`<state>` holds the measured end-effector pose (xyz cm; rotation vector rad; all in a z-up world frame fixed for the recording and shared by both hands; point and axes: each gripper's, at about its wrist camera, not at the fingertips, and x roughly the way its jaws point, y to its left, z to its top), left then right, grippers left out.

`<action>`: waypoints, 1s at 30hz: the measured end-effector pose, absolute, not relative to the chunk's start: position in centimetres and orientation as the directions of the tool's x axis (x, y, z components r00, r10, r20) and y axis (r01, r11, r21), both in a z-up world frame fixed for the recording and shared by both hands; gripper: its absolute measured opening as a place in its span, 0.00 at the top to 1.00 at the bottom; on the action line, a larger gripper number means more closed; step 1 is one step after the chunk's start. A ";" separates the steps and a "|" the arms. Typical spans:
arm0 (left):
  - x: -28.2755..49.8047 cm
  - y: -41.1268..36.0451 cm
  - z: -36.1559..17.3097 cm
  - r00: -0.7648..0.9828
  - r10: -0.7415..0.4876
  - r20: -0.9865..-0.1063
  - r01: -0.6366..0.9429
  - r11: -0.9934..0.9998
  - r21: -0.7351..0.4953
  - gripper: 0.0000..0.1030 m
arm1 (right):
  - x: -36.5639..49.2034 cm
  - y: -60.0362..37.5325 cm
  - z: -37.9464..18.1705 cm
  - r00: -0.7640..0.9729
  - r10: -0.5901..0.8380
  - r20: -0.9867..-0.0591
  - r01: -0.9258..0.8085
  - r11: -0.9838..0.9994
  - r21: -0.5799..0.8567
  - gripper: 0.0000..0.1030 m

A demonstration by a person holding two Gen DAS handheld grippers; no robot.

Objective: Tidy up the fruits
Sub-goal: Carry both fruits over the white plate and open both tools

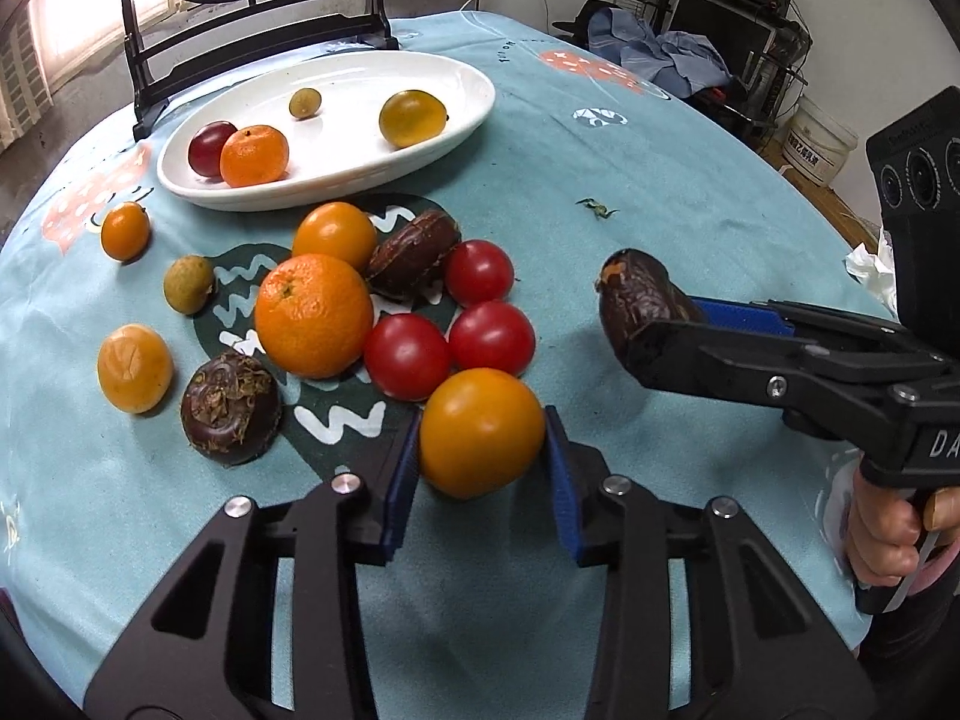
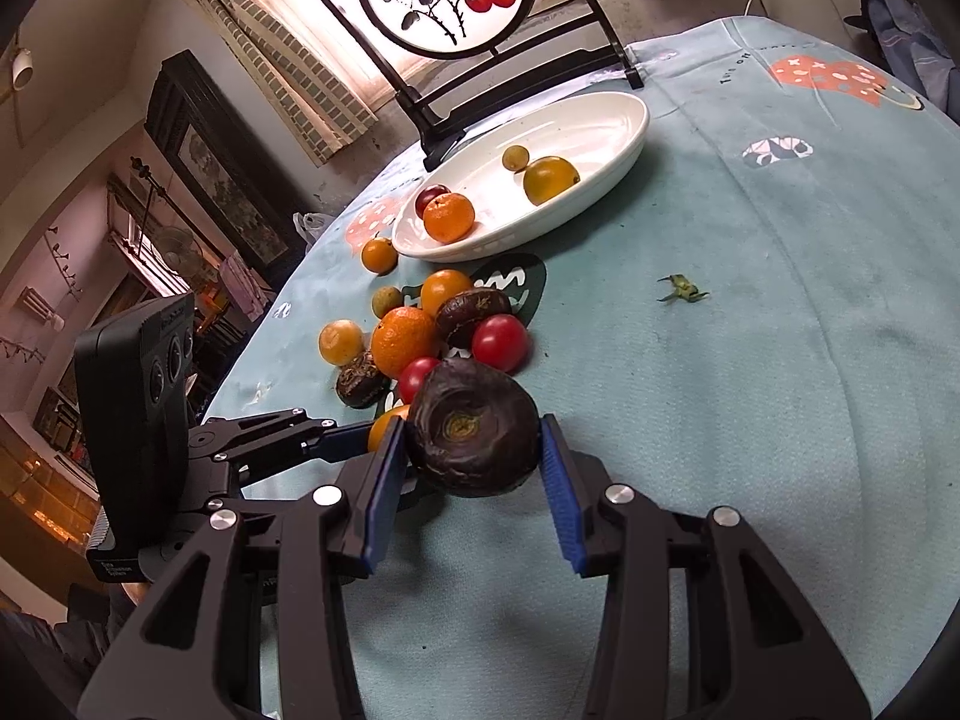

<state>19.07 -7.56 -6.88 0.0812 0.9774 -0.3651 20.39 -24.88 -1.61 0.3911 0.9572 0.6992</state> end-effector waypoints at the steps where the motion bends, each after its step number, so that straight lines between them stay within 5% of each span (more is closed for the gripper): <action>1: 19.0 -7.5 -6.9 0.503 -0.271 -0.821 0.338 0.936 -0.102 0.62 | 20.4 -24.9 -1.6 0.384 0.696 -0.607 -0.367 0.718 0.591 0.57; 18: 16.6 -2.1 -3.3 0.583 -0.343 -0.737 0.299 0.934 -0.197 0.62 | 20.0 -22.8 0.8 0.449 0.636 -0.627 -0.438 0.769 0.466 0.57; 30: 27.7 -1.7 1.3 0.694 -0.250 -0.675 0.194 0.968 -0.159 0.62 | 33.3 -19.5 2.1 0.625 0.498 -0.601 -0.322 0.866 0.383 0.57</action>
